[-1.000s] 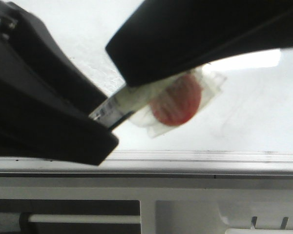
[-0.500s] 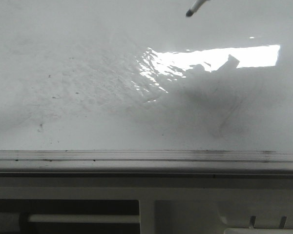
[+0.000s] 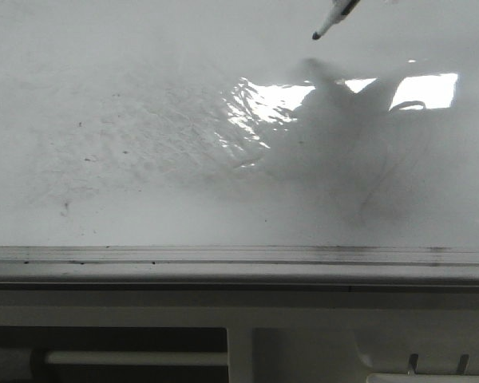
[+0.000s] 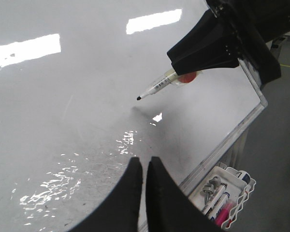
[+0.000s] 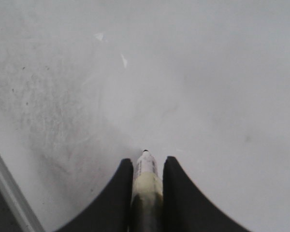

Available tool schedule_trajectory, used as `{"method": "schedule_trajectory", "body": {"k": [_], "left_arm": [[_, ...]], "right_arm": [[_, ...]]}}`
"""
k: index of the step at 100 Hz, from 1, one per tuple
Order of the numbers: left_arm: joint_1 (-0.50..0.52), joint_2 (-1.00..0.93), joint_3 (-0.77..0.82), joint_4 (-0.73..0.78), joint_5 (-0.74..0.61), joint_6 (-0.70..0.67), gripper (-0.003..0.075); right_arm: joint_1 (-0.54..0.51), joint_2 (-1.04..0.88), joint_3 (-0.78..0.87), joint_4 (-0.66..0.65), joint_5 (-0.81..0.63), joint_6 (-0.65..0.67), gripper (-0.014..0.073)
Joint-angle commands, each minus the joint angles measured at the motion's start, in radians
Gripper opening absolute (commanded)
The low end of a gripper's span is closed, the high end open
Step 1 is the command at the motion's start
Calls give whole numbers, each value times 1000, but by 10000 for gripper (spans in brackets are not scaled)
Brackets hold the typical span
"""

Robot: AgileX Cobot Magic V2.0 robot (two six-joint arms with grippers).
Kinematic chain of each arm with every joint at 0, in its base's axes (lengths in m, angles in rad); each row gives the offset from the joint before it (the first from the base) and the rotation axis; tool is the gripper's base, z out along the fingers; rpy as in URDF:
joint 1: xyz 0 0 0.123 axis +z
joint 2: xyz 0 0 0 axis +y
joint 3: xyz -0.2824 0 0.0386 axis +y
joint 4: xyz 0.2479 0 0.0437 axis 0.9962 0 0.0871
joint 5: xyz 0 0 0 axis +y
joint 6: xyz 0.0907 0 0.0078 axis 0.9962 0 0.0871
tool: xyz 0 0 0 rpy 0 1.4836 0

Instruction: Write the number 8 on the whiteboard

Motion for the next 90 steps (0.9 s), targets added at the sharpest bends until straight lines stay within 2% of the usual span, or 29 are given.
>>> {"method": "schedule_trajectory", "body": {"k": [1,30,49,90], "left_arm": [[5,-1,-29,-23,-40,-11,-20],[5,-1,-29,-23,-40,-11,-20],[5,-1,-29,-23,-40,-11,-20],[5,-1,-29,-23,-42,-9,-20]], "right_arm": [[-4,-3,-28,-98,-81,72,-41],[-4,75,-28,-105,-42,102,-41],[0,101,-28,-42,-51,102,-42],[0,45,-24,-39,210,104,-42]]}}
